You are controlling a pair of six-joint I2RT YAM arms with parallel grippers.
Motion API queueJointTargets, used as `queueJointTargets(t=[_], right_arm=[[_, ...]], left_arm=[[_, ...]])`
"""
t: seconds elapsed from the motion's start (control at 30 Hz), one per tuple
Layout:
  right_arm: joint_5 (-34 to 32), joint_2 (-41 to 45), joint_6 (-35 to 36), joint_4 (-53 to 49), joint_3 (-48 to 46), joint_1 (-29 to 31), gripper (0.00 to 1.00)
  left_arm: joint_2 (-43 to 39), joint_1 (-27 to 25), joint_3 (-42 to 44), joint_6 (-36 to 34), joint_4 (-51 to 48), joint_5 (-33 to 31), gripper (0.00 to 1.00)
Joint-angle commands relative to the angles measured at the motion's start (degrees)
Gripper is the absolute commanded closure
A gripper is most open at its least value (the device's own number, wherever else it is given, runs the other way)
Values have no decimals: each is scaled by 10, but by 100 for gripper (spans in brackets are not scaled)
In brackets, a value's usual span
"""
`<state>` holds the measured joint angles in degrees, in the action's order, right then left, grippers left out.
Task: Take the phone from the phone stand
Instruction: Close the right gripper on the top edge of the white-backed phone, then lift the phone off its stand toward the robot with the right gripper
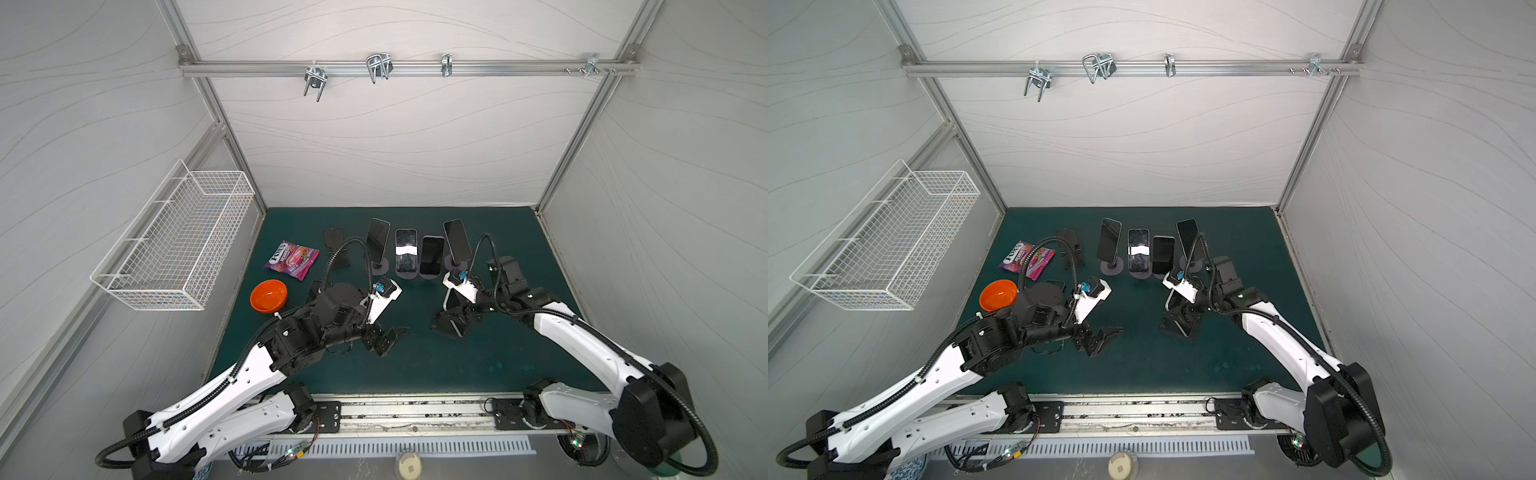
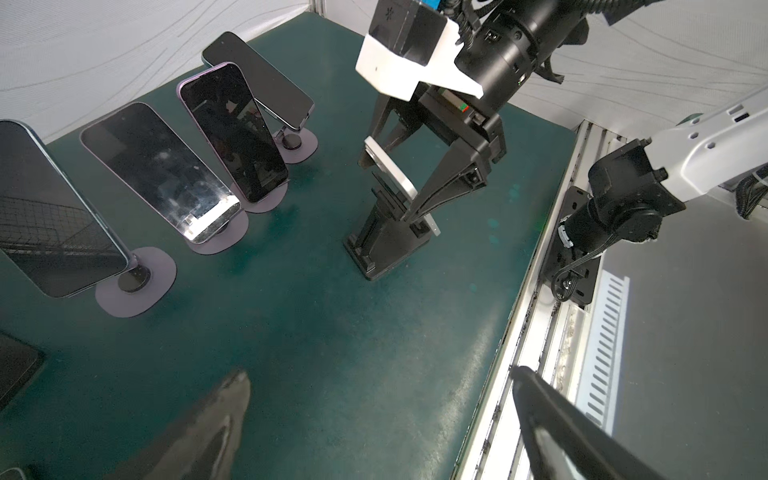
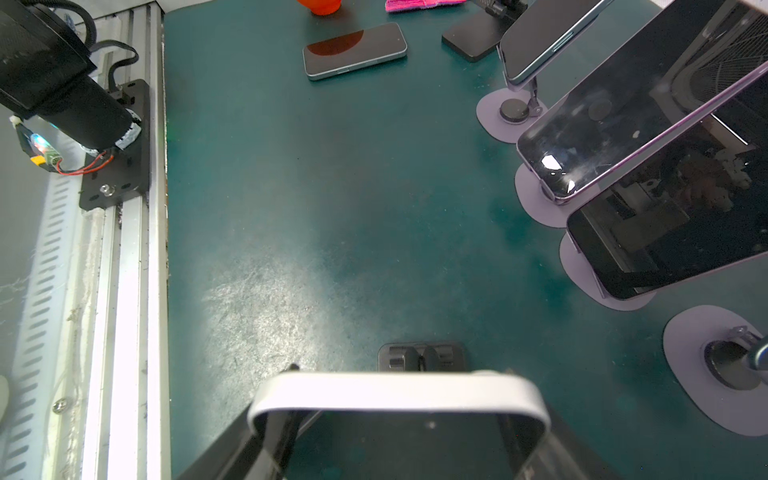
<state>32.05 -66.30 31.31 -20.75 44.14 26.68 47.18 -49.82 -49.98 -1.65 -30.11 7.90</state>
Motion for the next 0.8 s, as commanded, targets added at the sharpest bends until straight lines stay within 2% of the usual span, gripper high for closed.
queueJointTargets(t=[0.0, 0.23, 0.43, 0.63, 0.77], right_arm=[[20, 21, -1, -20, 29, 4, 42], [18, 57, -42, -30, 41, -1, 46], [15, 81, -109, -31, 47, -24, 51], [-39, 119, -169, -39, 48, -35, 54], [-105, 142, -214, -48, 47, -57, 53]], left_arm=[[-7, -2, -2, 2, 13, -9, 1], [-13, -2, 5, 2, 21, -10, 1], [-11, -2, 7, 4, 25, -11, 1], [3, -2, 3, 3, 28, -2, 1], [9, -2, -10, -4, 17, -1, 1]])
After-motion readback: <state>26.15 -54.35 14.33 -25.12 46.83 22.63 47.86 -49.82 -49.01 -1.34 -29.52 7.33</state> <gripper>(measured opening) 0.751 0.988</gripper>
